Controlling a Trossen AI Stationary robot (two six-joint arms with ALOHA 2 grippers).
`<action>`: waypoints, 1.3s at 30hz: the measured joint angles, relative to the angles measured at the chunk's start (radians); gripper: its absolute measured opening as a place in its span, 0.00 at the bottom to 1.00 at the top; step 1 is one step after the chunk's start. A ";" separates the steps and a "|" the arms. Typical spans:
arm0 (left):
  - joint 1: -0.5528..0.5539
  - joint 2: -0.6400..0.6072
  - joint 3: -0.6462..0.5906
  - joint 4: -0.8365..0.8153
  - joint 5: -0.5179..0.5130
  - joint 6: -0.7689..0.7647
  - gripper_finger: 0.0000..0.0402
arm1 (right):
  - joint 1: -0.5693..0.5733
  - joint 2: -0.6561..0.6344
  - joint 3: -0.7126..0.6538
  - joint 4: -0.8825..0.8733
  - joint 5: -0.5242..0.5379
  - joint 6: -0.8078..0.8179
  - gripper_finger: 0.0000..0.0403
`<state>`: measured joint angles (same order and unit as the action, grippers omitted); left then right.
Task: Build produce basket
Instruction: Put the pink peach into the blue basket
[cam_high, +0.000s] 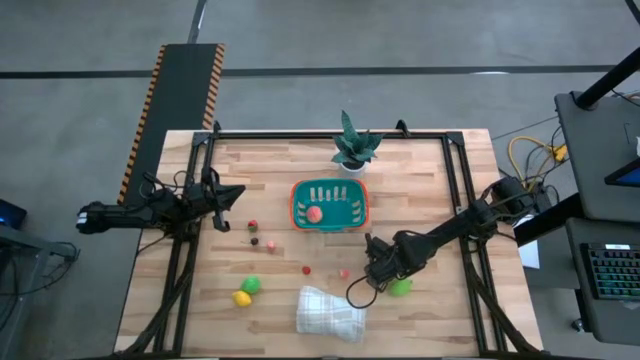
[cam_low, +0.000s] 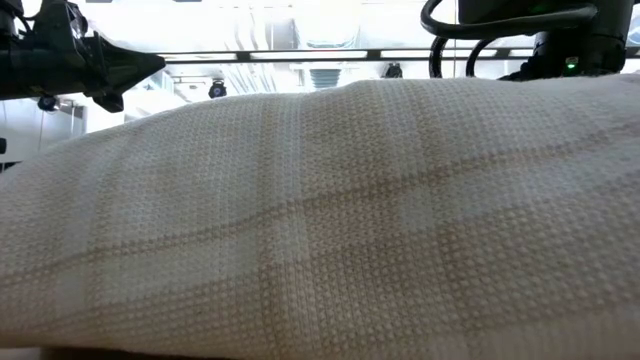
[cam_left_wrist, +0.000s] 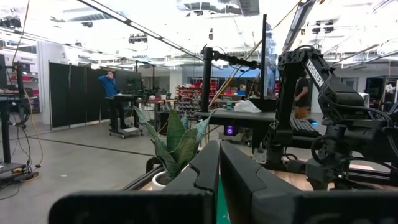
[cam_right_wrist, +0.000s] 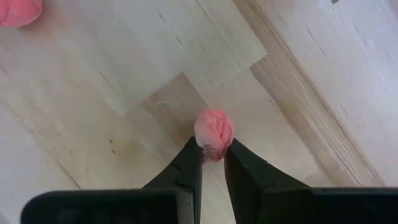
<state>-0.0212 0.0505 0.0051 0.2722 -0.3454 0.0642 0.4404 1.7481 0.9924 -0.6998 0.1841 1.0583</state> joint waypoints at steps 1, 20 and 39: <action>0.000 0.000 0.000 0.000 0.000 0.000 0.00 | 0.000 0.000 0.000 0.000 0.000 -0.004 0.11; 0.000 0.001 0.000 0.000 0.000 0.000 0.00 | 0.000 -0.015 0.000 0.003 0.003 -0.049 0.11; 0.000 0.000 0.000 0.000 0.000 0.000 0.00 | -0.042 -0.029 0.196 0.000 0.133 -0.317 0.11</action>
<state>-0.0212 0.0505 0.0051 0.2722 -0.3450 0.0639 0.3986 1.7191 1.1887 -0.6997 0.3174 0.7411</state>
